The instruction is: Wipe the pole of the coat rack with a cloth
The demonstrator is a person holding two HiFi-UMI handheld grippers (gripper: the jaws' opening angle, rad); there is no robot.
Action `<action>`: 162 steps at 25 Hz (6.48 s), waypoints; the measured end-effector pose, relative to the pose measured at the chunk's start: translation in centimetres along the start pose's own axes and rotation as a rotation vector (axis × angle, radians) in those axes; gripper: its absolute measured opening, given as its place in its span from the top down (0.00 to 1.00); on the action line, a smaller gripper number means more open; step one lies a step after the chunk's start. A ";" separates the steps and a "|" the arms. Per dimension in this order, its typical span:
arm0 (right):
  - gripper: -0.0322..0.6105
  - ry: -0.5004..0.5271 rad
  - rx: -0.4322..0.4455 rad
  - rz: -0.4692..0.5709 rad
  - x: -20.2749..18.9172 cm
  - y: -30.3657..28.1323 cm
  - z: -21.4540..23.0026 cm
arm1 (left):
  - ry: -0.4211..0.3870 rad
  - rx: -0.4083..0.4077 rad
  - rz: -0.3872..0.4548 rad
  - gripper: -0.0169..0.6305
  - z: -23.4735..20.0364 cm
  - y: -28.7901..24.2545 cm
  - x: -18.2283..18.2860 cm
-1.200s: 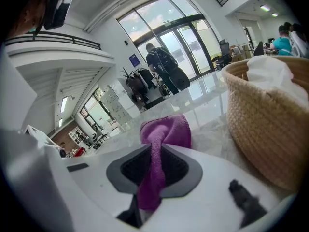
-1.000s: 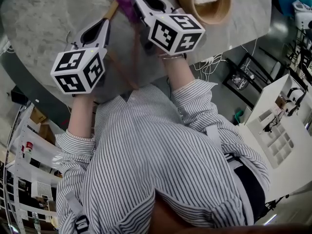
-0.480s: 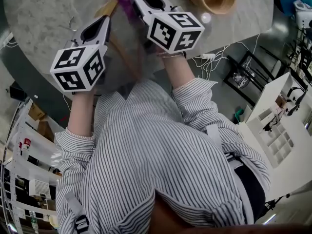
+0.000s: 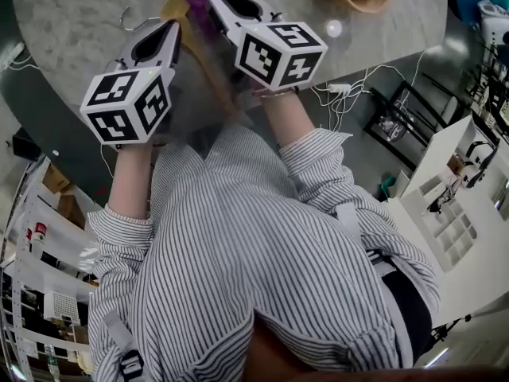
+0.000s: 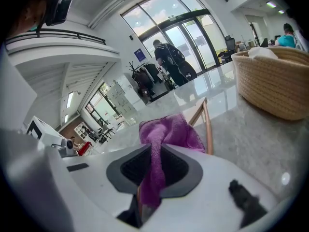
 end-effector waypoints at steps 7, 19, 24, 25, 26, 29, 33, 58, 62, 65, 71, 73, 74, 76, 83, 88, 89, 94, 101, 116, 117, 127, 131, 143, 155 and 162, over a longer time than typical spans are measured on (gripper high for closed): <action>0.85 -0.001 0.003 -0.003 -1.3 0.6 -1.6 | 0.002 -0.007 0.000 0.96 -0.3 1.3 -0.8; 0.85 0.001 -0.010 0.004 -3.0 1.9 -3.7 | -0.005 -0.027 -0.003 0.96 -0.7 3.1 -1.9; 0.85 0.015 -0.012 -0.006 -3.7 2.3 -4.5 | -0.006 -0.031 -0.004 0.96 -0.9 3.3 -2.1; 0.85 0.017 -0.013 -0.008 -3.8 2.4 -4.5 | -0.007 -0.032 -0.006 0.96 -0.9 3.3 -2.1; 0.85 0.017 -0.015 -0.009 -3.8 2.4 -4.5 | -0.007 -0.033 -0.007 0.96 -0.9 3.3 -2.2; 0.85 0.018 -0.021 -0.002 -3.7 2.6 -4.4 | -0.009 -0.035 -0.012 0.96 -0.9 3.2 -2.3; 0.85 0.023 -0.021 0.007 -3.2 2.8 -4.2 | -0.009 -0.036 -0.015 0.96 -0.8 3.0 -2.3; 0.85 0.022 -0.037 -0.019 -6.1 4.5 -6.4 | -0.044 -0.092 -0.055 0.96 -0.8 4.5 -4.1; 0.85 0.017 -0.046 -0.012 -6.5 5.0 -6.4 | -0.041 -0.099 -0.057 0.96 -0.7 4.6 -4.6; 0.85 0.015 -0.055 -0.009 -6.9 5.3 -6.5 | -0.035 -0.105 -0.057 0.96 -0.6 4.8 -5.0; 0.85 0.019 -0.062 -0.022 -7.5 6.0 -6.6 | -0.022 -0.111 -0.064 0.96 -0.3 5.0 -5.8; 0.85 0.021 -0.059 -0.028 -7.7 6.5 -6.6 | -0.015 -0.107 -0.063 0.96 -0.1 5.0 -6.1; 0.85 0.022 -0.055 -0.032 -7.8 6.7 -6.6 | -0.009 -0.103 -0.062 0.96 0.0 5.0 -6.3; 0.85 0.026 -0.045 -0.042 -8.0 7.1 -6.5 | 0.001 -0.094 -0.061 0.96 0.2 5.0 -6.6; 0.85 0.033 -0.006 -0.060 -8.6 8.3 -6.4 | 0.018 -0.054 -0.047 0.96 0.9 5.5 -7.5; 0.85 0.044 0.019 -0.066 -9.3 9.6 -6.5 | 0.014 -0.035 -0.037 0.96 1.9 6.0 -8.3; 0.85 0.047 0.025 -0.069 -9.5 9.9 -6.6 | 0.014 -0.032 -0.033 0.96 2.1 6.1 -8.4; 0.85 0.046 0.053 -0.072 -10.3 11.6 -6.8 | 0.011 -0.024 -0.024 0.96 3.2 6.9 -9.5; 0.85 0.060 0.075 -0.077 -11.5 14.1 -7.2 | 0.005 -0.012 -0.013 0.96 4.9 8.0 -11.3; 0.85 0.062 0.089 -0.086 -13.9 19.0 -6.9 | -0.014 0.001 -0.005 0.96 8.0 9.8 -14.2; 0.85 0.058 0.088 -0.085 -13.9 19.4 -6.8 | -0.018 0.000 -0.007 0.96 8.3 9.8 -14.3; 0.85 0.038 0.078 -0.101 -15.1 22.1 -5.3 | -0.033 -0.021 -0.035 0.96 10.7 9.5 -16.2; 0.85 0.035 0.077 -0.105 -15.0 22.7 -4.9 | -0.041 -0.023 -0.042 0.96 11.3 9.4 -16.4; 0.85 0.017 0.050 -0.105 -14.9 22.0 -4.3 | -0.051 -0.026 -0.049 0.96 10.7 9.1 -15.7; 0.85 0.005 0.009 -0.114 -13.5 19.4 -3.1 | -0.051 -0.041 -0.073 0.96 9.3 7.2 -13.6; 0.85 -0.009 -0.014 -0.116 -12.9 17.0 -2.6 | -0.052 -0.049 -0.094 0.96 7.4 6.2 -12.5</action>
Point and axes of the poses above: the fingertips, and each gripper's own axes: y backward along the fingers, z to its right, x out of its top, the point moved 1 cm from there along y, backward along the fingers, and after that the axes turned 9 degrees about z, right-handed, at the moved point
